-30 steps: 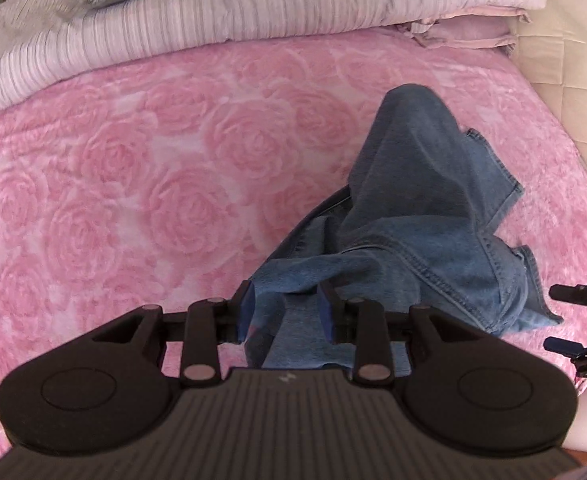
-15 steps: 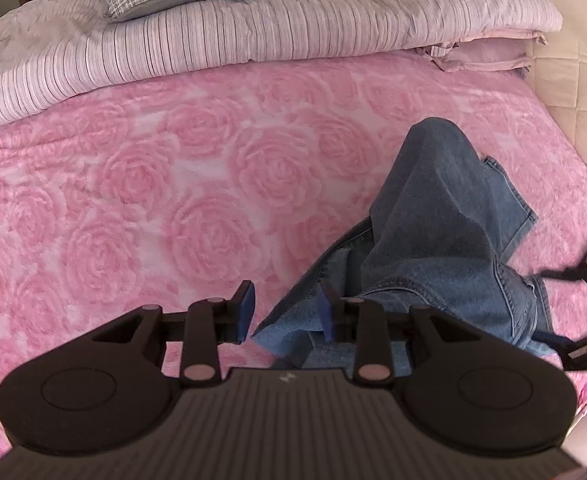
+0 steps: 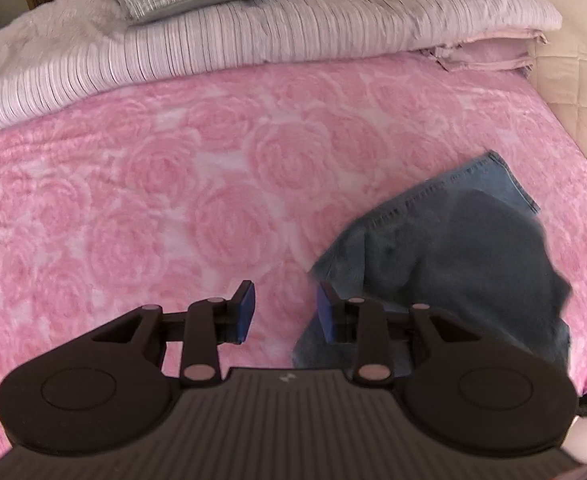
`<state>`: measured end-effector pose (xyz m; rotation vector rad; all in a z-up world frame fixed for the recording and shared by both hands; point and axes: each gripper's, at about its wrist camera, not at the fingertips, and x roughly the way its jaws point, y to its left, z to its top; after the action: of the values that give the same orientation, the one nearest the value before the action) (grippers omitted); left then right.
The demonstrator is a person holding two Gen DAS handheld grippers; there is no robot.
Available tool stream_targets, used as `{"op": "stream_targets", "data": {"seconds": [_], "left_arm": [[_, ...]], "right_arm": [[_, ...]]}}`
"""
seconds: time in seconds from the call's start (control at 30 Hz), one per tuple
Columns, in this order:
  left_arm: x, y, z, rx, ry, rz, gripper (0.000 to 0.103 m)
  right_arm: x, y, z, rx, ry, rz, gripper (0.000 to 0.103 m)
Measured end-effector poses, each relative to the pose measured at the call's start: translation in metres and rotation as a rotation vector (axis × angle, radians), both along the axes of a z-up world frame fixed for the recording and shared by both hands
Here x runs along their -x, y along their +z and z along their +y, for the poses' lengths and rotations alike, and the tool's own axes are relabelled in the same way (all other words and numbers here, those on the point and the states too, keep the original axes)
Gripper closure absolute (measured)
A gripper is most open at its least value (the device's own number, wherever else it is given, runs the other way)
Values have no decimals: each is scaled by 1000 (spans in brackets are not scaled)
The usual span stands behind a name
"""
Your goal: Fold clothes
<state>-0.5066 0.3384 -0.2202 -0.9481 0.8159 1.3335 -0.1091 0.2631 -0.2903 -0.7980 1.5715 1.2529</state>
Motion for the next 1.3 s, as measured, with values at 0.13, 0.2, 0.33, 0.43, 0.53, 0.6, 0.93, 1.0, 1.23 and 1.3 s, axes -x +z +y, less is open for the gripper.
{"op": "stream_targets", "data": {"seconds": [0.13,0.2,0.33,0.43,0.53,0.6,0.93,1.0,1.23,1.3], "left_arm": [[-23,-6,-15,45,-56,-58,74],[-40,-9,-21,66,-92,-86,74],[-76,-12,-21,95,-166,-117,74],[-105,-11,-15,104,-224,-132,74],[-128,-10,-5,107,-259,-156,74],[-150,-12,7,112,-290,-173,72],[-216,-47,66,285,-178,-175,70],[-212,-53,74,311,-113,-188,70],[-211,-85,96,390,57,-215,66],[-217,-93,99,396,58,-187,65]], "right_arm": [[-60,28,-51,-73,36,-271,96],[-87,34,-66,-108,-52,-309,96],[-138,31,-87,-95,-368,-186,94],[-175,29,-102,-84,-603,-90,80],[-213,28,-117,-72,-836,9,39],[-239,21,-121,-67,-967,51,37],[-274,-16,-119,2,-1010,127,34],[-273,-17,-116,-9,-985,118,34],[-264,-27,-106,-3,-933,129,33],[-260,-31,-103,-2,-908,120,33]]}}
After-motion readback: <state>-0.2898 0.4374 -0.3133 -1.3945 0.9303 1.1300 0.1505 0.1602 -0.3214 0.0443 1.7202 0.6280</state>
